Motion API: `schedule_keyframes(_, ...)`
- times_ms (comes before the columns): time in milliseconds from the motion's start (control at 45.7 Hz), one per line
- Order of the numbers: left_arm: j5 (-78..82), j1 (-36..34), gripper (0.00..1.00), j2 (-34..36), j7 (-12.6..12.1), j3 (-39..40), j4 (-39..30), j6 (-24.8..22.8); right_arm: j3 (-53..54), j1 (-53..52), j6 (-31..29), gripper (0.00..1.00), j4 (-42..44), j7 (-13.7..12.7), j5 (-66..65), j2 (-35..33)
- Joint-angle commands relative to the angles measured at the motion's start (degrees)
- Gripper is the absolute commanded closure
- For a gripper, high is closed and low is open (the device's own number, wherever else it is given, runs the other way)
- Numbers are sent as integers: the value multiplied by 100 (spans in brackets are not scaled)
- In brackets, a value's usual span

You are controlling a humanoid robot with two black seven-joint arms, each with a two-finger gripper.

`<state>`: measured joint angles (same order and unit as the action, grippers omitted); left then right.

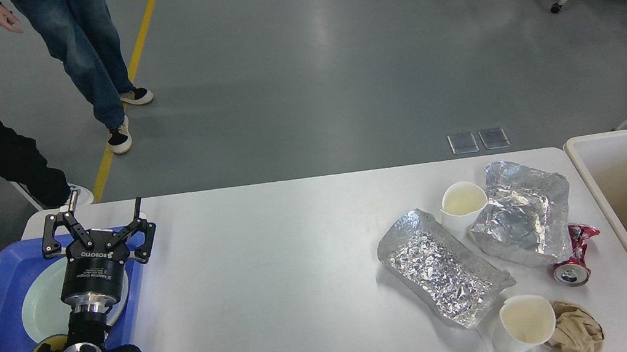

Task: Tidy desktop
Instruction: 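Release the paper bag into the bin and withdraw the right gripper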

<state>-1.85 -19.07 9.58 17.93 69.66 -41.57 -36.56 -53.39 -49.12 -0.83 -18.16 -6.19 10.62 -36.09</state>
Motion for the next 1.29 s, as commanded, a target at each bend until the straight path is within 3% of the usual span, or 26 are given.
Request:
schedule_keyframes(0,1,0,4,0,0,-5,0,0,136,929,768,100,699,-57,54,752)
schedule_keyframes(306,1,0,4,0,0,4,0,0,154,1695,1331,100,1052,-84,63,1421)
schedule_keyframes(1094,1,0,4,-9,0,4,0,0,251,1914,1375,100,973,-251,63,1843)
schedule_keyframes(1116,1,0,4,0,0,-5,0,0,251,1906,1384,92,981,-242,63,1834)
schedule_keyframes(1159,1,0,4,0,0,4,0,0,242,1897,1437,46,990,-242,63,1808)
schedule_keyframes(1181,1,0,4,0,0,-5,0,0,242,1880,1480,30,990,-242,63,1799)
schedule_keyframes(1269,1,0,4,0,0,-5,0,0,259,1862,1516,18,964,-242,63,1816)
